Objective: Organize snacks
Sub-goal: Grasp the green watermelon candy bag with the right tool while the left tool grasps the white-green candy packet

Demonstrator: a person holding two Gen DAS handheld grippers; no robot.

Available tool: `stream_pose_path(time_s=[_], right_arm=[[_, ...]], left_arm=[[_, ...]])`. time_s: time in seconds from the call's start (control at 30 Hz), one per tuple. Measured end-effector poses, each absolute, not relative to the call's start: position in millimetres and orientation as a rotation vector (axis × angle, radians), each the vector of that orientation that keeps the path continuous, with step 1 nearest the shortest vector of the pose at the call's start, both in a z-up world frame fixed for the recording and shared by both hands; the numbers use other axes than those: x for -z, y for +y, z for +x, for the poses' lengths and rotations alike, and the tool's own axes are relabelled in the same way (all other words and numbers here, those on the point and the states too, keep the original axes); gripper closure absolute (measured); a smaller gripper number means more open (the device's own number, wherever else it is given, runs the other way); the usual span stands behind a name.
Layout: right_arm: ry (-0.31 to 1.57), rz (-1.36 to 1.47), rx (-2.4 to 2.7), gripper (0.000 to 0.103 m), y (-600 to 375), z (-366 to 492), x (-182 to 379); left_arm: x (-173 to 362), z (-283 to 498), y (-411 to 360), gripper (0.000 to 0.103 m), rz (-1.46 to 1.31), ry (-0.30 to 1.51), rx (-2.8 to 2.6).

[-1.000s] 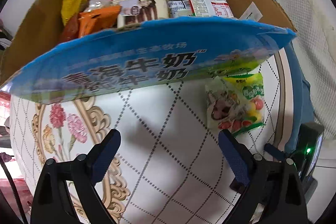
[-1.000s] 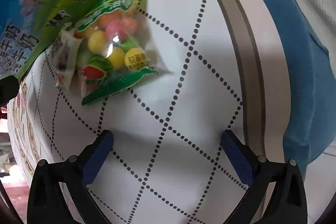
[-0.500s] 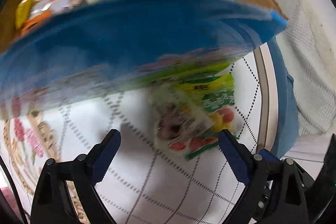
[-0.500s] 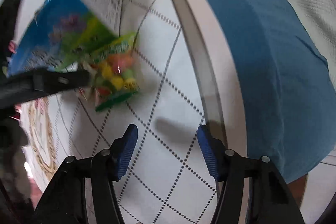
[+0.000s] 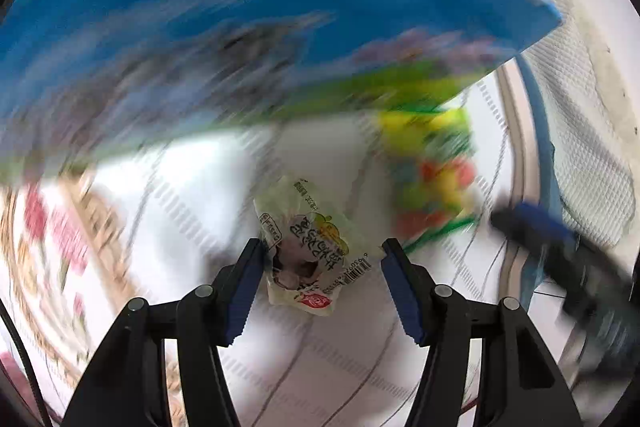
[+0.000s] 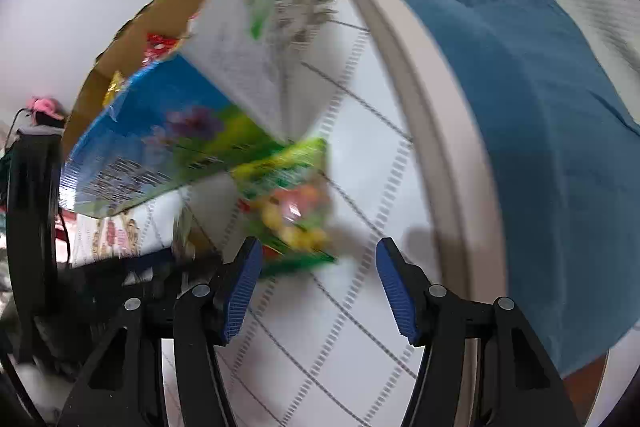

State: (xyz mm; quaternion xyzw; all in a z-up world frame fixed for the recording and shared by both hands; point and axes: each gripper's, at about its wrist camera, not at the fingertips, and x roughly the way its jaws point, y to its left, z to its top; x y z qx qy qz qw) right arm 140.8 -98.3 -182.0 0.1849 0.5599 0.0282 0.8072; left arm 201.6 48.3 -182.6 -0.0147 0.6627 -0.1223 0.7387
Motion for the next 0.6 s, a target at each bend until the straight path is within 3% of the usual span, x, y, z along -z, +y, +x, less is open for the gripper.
stream_pose_path(time_s=[0.23,0.37,0.6], right_arm=[[1.293,0.355,-0.092,0.037,-62,188,207],[1.374,0.348,-0.071,0.049,-53,194,223],[1.490,0.306,-0.144,0.051,-28,139,228]], left_arm=[[194,173,107,0.045,-0.145,1.518,0.168],[198,166,125,0.045,-0.242,1.536,0.154],[204,163,147,0.045,-0.313,1.560,0.166]])
